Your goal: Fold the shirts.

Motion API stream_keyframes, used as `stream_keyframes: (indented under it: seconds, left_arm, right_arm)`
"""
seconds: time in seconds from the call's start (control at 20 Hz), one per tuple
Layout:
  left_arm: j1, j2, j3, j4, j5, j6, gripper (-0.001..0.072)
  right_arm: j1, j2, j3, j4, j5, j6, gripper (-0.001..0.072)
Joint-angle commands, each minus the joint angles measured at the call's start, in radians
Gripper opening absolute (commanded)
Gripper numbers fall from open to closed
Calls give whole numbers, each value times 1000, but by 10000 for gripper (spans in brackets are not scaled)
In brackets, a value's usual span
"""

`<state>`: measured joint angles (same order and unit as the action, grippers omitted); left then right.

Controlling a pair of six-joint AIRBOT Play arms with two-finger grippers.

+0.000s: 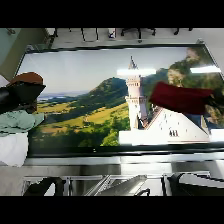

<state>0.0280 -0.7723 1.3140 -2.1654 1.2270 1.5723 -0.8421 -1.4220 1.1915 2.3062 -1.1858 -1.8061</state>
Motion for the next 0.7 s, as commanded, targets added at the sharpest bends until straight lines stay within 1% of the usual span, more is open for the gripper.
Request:
stream_keyframes:
  seconds: [0.0,0.1,0.25,0.45,0.5,0.6,0.65]
  left_arm:
    - [-11,-48,0,-3,5,19,12]
    - [-40,-73,0,-2,2,20,12]
    - [-99,-105,0,-2,-7,20,12]
    - [-159,-111,1,-2,-35,20,12]
    - [-166,-111,1,-2,-40,20,12]
    - [-166,-111,2,-2,-47,20,12]
    - [-166,-111,2,-2,-56,20,12]
  right_arm:
    - [-275,86,-151,-90,-34,-32,21]
    - [-344,86,-266,-88,-34,-90,21]
    - [-369,85,-388,-89,45,-133,21]
    - [-372,81,-395,-92,106,-137,23]
    - [-370,82,-395,-84,104,-136,64]
    - [-370,86,-391,-81,56,-135,565]
    - [-370,94,-379,-81,16,-128,574]
